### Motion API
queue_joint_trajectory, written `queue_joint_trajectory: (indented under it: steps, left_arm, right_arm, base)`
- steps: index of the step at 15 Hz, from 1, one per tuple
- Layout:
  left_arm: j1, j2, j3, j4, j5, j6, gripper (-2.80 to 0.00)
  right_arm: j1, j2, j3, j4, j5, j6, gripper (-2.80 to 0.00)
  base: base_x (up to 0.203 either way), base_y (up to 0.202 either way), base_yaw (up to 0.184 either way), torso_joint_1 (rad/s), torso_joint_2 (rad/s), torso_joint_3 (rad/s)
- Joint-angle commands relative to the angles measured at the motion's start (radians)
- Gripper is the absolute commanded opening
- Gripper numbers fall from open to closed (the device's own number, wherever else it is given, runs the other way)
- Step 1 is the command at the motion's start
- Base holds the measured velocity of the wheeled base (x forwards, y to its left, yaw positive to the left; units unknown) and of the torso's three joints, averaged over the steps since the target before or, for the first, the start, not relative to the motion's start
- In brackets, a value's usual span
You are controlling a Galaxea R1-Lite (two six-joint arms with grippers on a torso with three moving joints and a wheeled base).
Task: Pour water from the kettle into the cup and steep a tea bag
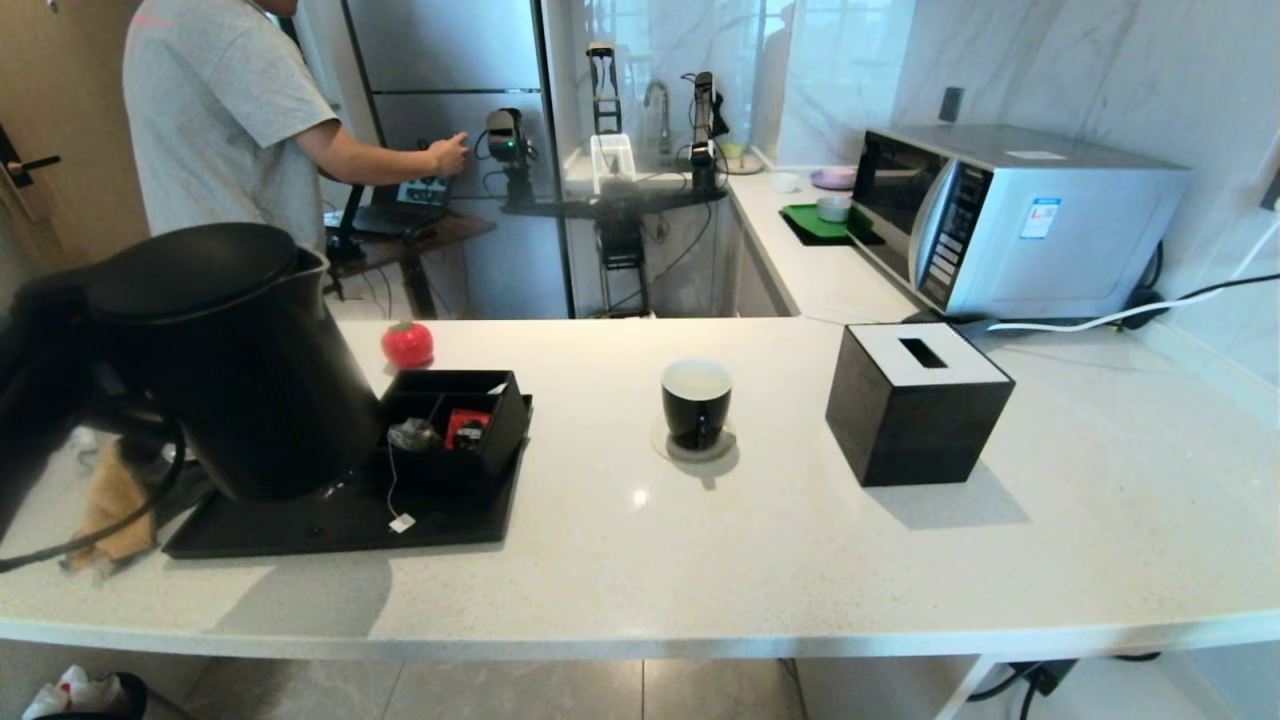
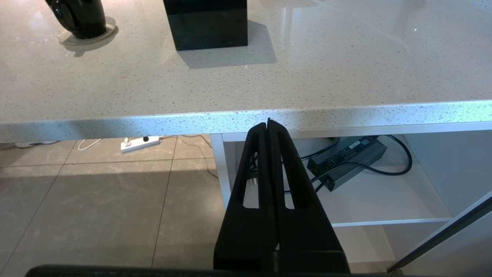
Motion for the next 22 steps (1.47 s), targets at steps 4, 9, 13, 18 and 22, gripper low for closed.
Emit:
queue_joint_trajectory:
  steps: [4,9,13,18,22]
  left_arm:
    - [-0.154,-0.041,0.014,0.003,0.011,0.001,-2.80]
    - [-0.356,-0.061,-0.021,0.102,0.085,0.018,-2.80]
    - [-0.491,-0.037,-0.114,0.203,0.186,0.053,-2.80]
    - [-0.552,0.050,-0.269,0.310,0.244,0.076,-2.80]
    - [-0.595,0.122,-0.359,0.372,0.295,0.090,-2.80]
  right_arm:
    - [0.000,0.001,0.000,0.001,0.000,0.000,-2.80]
    - [0.000,0.001,0.000,0.001,0.000,0.000,-2.80]
    - [0.000,0.001,0.000,0.001,0.000,0.001,-2.80]
    - [0.000,0.001,0.000,0.001,0.000,0.000,-2.80]
    - [0.000,0.001,0.000,0.001,0.000,0.000,-2.80]
  base:
    - [0.000,0.000,0.000,0.000,0.00,0.000]
    - [0.000,0.000,0.000,0.000,0.00,0.000]
    - [0.000,0.000,0.000,0.000,0.00,0.000]
    - [0.000,0.000,0.000,0.000,0.00,0.000]
    - [0.000,0.000,0.000,0.000,0.00,0.000]
